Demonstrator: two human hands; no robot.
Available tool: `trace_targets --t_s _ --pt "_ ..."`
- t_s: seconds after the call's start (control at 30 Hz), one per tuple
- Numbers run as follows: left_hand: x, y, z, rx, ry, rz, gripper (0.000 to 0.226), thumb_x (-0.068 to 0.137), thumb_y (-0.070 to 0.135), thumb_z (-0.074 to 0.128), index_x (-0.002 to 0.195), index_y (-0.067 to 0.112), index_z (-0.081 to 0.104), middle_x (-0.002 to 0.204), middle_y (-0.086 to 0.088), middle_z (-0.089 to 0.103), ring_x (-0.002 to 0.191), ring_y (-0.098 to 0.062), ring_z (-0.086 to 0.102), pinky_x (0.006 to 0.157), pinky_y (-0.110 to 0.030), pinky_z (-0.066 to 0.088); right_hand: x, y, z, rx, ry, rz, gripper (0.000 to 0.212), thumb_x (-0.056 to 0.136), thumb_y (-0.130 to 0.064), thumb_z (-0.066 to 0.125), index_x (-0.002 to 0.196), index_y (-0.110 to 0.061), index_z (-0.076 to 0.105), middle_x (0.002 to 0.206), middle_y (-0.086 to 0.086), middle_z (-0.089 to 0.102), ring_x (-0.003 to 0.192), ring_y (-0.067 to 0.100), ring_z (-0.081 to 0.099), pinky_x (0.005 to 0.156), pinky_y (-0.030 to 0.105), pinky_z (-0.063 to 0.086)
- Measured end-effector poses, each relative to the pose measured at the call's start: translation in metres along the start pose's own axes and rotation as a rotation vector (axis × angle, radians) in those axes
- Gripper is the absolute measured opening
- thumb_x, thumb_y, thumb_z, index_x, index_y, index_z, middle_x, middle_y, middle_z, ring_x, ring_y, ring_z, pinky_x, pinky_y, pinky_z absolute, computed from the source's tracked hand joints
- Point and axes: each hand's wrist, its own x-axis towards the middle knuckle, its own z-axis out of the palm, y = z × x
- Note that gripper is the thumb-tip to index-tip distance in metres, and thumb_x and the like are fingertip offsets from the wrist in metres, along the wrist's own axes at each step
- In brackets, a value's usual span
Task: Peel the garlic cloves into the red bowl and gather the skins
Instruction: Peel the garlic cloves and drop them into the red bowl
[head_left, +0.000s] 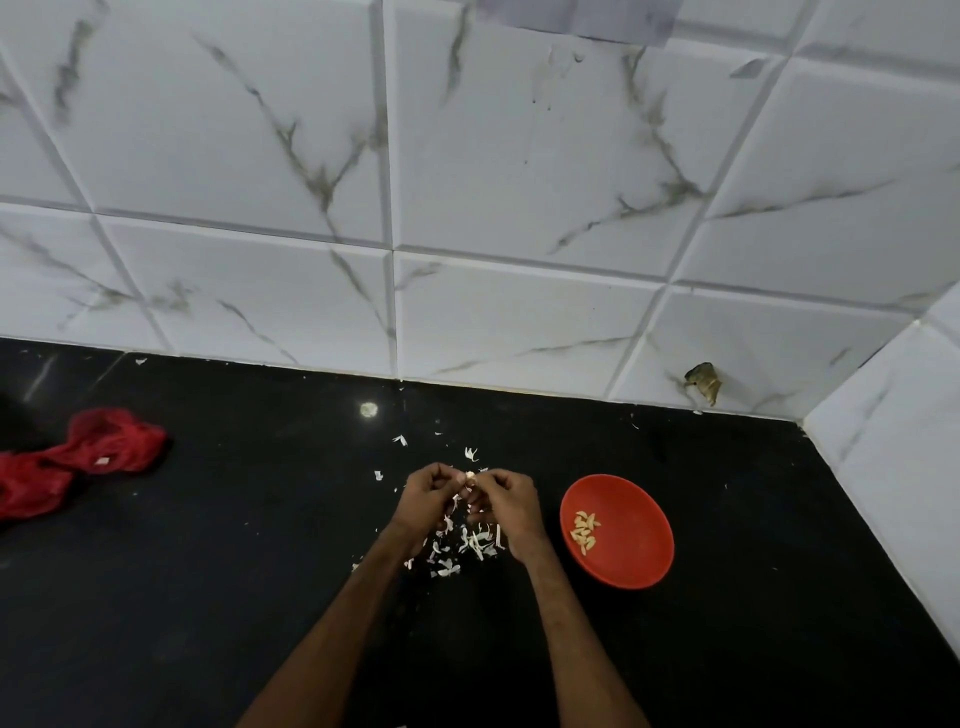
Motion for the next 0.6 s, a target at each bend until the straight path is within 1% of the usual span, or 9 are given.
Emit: trace_targets --t_s 0.13,0.2,0.27,0.37,0.43,0.5,0.6 --pt "-0.001 0.001 0.002 0.0 0.01 0.002 0.013 0.099 0.015 0.059 0.1 0.003 0.064 0.067 0.004 0.066 0.048 -0.006 0.048 0.04 -0.019 0.032 0.0 -0.001 -0.003 0.065 -0.033 0.007 0.017 0.097 -0.014 0.061 0.093 -0.001 0.072 0.076 0.012 0.071 0.063 0.015 0.067 0.056 0.031 0.058" --pt "-0.001 0.001 0.004 0.001 0.015 0.008 0.012 0.099 0.014 0.059 0.098 0.003 0.064 0.067 0.003 0.066 0.046 -0.005 0.048 0.038 -0.018 0.033 0.002 0.001 -0.003 0.044 -0.026 -0.012 0.016 0.097 -0.018 0.064 0.096 -0.004 0.071 0.078 0.011 0.072 0.066 0.015 0.069 0.056 0.031 0.058" --pt "-0.001 0.002 0.005 -0.012 0.025 0.025 0.009 0.099 0.01 0.059 0.096 0.003 0.064 0.069 0.0 0.067 0.046 -0.005 0.05 0.039 -0.018 0.035 0.004 0.004 -0.003 0.004 -0.009 -0.047 0.012 0.097 -0.017 0.065 0.096 -0.006 0.071 0.081 0.009 0.074 0.069 0.014 0.07 0.055 0.03 0.058" --pt "-0.002 0.002 0.006 0.005 0.044 0.066 0.009 0.096 0.004 0.06 0.096 -0.003 0.065 0.07 -0.003 0.068 0.051 -0.002 0.059 0.047 -0.013 0.044 0.007 0.01 -0.005 -0.079 0.017 -0.096 0.008 0.097 -0.012 0.064 0.092 -0.01 0.07 0.084 0.007 0.075 0.073 0.013 0.071 0.053 0.028 0.056" --pt "-0.001 0.002 0.007 0.049 0.042 0.105 0.009 0.095 0.002 0.062 0.094 -0.005 0.067 0.069 -0.003 0.069 0.05 0.002 0.059 0.049 -0.009 0.043 0.01 0.013 -0.005 -0.133 0.041 -0.107 0.01 0.096 -0.011 0.064 0.088 -0.014 0.071 0.083 0.006 0.076 0.074 0.015 0.071 0.053 0.028 0.053" --pt "0.001 0.0 0.005 0.105 0.032 0.15 0.008 0.093 0.005 0.066 0.091 -0.002 0.07 0.071 -0.003 0.072 0.053 0.003 0.061 0.053 -0.009 0.043 0.014 0.014 -0.004 -0.173 0.063 -0.121 0.014 0.095 -0.012 0.065 0.084 -0.018 0.071 0.081 0.004 0.076 0.075 0.017 0.071 0.058 0.029 0.053" --pt "0.007 -0.002 0.001 0.207 0.006 0.182 0.002 0.088 0.012 0.074 0.088 0.01 0.073 0.077 -0.002 0.076 0.062 0.001 0.066 0.057 -0.012 0.045 0.019 0.016 -0.004 -0.255 0.082 -0.15 0.015 0.095 -0.013 0.064 0.083 -0.019 0.07 0.081 0.002 0.075 0.079 0.016 0.071 0.071 0.032 0.056"
